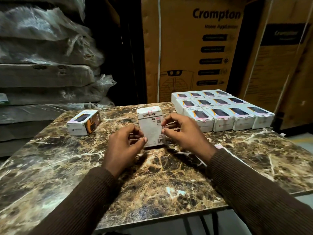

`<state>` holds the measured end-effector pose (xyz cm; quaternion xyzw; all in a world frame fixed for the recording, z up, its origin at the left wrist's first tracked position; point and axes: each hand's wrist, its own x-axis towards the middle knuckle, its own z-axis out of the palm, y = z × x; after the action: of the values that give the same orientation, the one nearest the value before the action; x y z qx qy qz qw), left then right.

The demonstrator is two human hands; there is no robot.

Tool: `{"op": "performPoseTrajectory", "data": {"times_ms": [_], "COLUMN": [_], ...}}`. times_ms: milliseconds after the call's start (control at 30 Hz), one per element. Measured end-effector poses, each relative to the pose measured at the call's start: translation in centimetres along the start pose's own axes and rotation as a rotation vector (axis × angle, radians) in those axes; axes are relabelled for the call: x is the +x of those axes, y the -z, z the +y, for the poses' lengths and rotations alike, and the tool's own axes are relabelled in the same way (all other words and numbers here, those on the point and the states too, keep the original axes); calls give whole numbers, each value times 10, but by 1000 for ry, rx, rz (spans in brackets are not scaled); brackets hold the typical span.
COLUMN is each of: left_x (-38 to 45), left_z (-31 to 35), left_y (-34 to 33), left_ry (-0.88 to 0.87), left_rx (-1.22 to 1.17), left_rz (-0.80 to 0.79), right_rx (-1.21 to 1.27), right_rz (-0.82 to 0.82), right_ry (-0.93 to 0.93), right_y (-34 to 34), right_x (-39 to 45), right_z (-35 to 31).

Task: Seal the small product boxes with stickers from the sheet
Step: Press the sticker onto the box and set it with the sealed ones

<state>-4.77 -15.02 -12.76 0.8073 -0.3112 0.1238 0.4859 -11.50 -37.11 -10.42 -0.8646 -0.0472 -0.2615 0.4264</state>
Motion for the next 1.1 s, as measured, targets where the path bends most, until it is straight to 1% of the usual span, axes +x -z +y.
{"op": "performPoseTrajectory", "data": {"times_ms": [133,233,367,467,567,667,800,867,967,1100], "left_x": [-1,-1,-4,-6,-8,-13,-28,-36,-38,-36], "left_z": [11,21,32,38,36,33,29,28,27,30], "left_y": [5,6,6,4,3,5,3,-2,-11,-13], "left_ry": [-52,-44,36,52,85,128,149,158,147,74], "left_rx": [-31,-62,-49,-27,-7,-37,-65,-76,-29,43], "left_rz": [40,47,-41,-89,-137,-172,-155,-144,-87,0], "right_rx": [-22,-38,-51,-86,-99,-92,-8,-52,-155,-192], "right_rz": [-14,-60,-115,-126,-140,-128,-75,-51,-21,19], "right_ry": [22,-14,-119,-185,-220,-216,-195,-175,-153,-74], "right_y": [7,18,28,30,27,25,26,23,16,12], "right_x": [6,5,-1,-7,-14,-22,-35,-43,-52,-56], "right_z": [-16,-24,-22,-16,-12,-10,-9,-10,-14,-20]}}
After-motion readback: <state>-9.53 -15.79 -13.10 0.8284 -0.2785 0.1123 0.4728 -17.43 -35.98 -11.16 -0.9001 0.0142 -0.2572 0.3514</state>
